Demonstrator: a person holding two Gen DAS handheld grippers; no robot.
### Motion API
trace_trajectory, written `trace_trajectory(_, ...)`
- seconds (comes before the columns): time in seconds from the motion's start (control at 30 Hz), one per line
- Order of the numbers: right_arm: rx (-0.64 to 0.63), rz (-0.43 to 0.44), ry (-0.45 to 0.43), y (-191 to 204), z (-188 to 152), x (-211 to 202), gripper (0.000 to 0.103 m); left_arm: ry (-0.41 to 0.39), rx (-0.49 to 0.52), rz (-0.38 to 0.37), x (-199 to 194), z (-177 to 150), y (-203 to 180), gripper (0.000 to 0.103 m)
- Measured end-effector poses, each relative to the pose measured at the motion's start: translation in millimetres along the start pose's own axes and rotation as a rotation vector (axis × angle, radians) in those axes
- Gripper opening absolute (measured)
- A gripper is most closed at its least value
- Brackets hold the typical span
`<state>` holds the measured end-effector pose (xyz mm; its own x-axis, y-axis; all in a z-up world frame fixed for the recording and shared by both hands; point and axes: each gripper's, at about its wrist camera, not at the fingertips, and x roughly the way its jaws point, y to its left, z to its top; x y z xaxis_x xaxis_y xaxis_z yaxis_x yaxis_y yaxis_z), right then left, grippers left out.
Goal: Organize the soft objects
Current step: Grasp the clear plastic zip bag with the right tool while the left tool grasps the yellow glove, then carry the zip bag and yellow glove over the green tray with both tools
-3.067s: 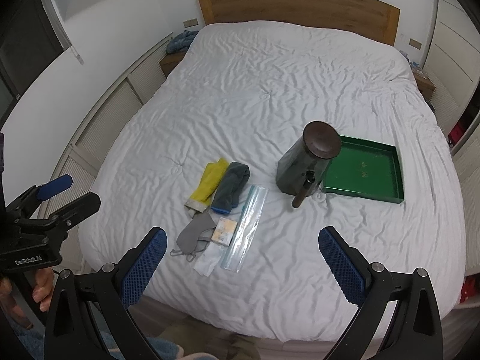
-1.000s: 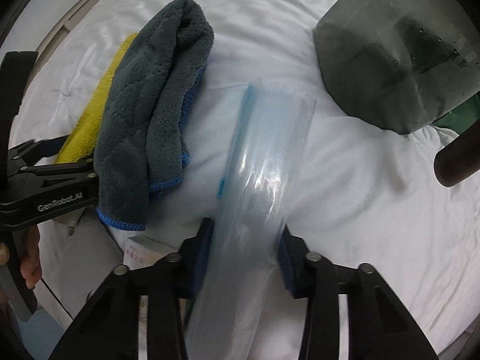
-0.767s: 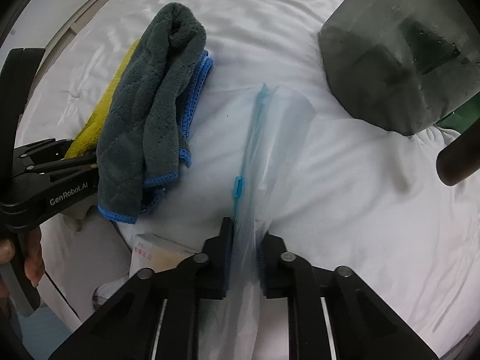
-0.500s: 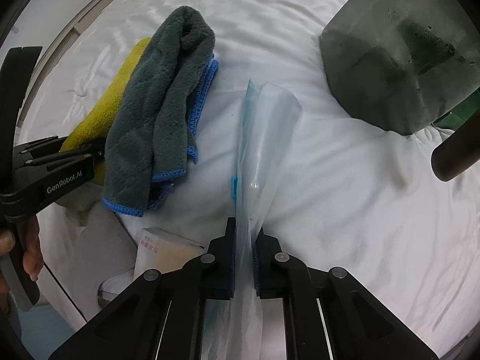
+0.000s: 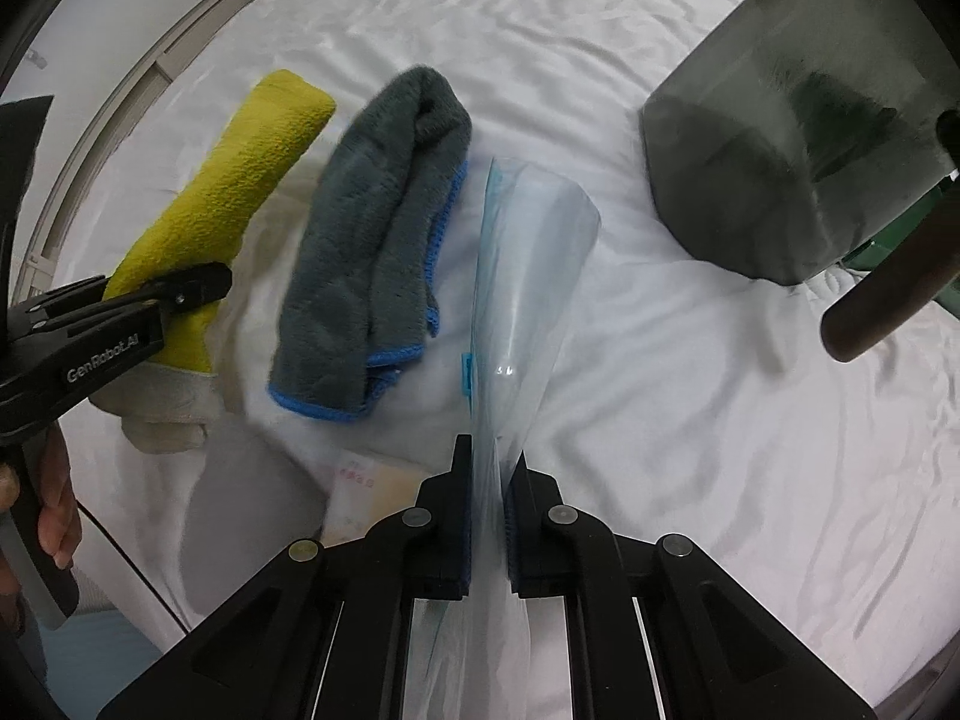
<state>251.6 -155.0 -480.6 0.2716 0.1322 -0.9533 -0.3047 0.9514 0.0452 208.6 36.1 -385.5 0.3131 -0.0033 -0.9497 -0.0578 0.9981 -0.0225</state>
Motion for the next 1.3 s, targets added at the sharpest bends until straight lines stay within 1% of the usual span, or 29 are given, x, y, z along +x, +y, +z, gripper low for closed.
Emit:
trace_trajectory(0.1, -0.005, -0.001, -0.001, 4, 0, -15, 0.007, -0.008, 0.002, -0.014, -13, -6, 1, 0.017)
trace_trajectory(0.17, -0.005, -0.001, -0.004, 6, 0, -25, 0.007, -0.012, 0.002, -0.019, -27, -13, 19, 0.017)
trace_trajectory(0.33, -0.004, -0.001, -0.013, 20, 0, -55, 0.007, -0.014, -0.017, -0.034, -56, -23, 37, 0.017)
trace_trajectory(0.4, -0.007, -0.001, -0.011, 24, 0, -65, 0.007, -0.011, -0.021, -0.045, -71, -33, 47, 0.017)
trace_trajectory(0.67, -0.040, 0.013, 0.006, 31, -13, -97, 0.007, 0.032, -0.043, -0.057, -100, -62, 43, 0.017)
trace_trajectory(0.8, -0.074, 0.033, 0.027, 25, -18, -107, 0.007, 0.067, -0.057, -0.057, -107, -80, 30, 0.017)
trace_trajectory(0.97, -0.111, 0.084, 0.057, 4, -30, -115, 0.007, 0.110, -0.088, -0.066, -112, -101, -2, 0.017)
trace_trajectory(1.17, -0.139, 0.138, 0.106, -40, -55, -119, 0.007, 0.167, -0.095, -0.083, -107, -121, -61, 0.017)
trace_trajectory(1.3, -0.152, 0.146, 0.151, -80, -70, -123, 0.007, 0.209, -0.085, -0.106, -98, -129, -107, 0.017)
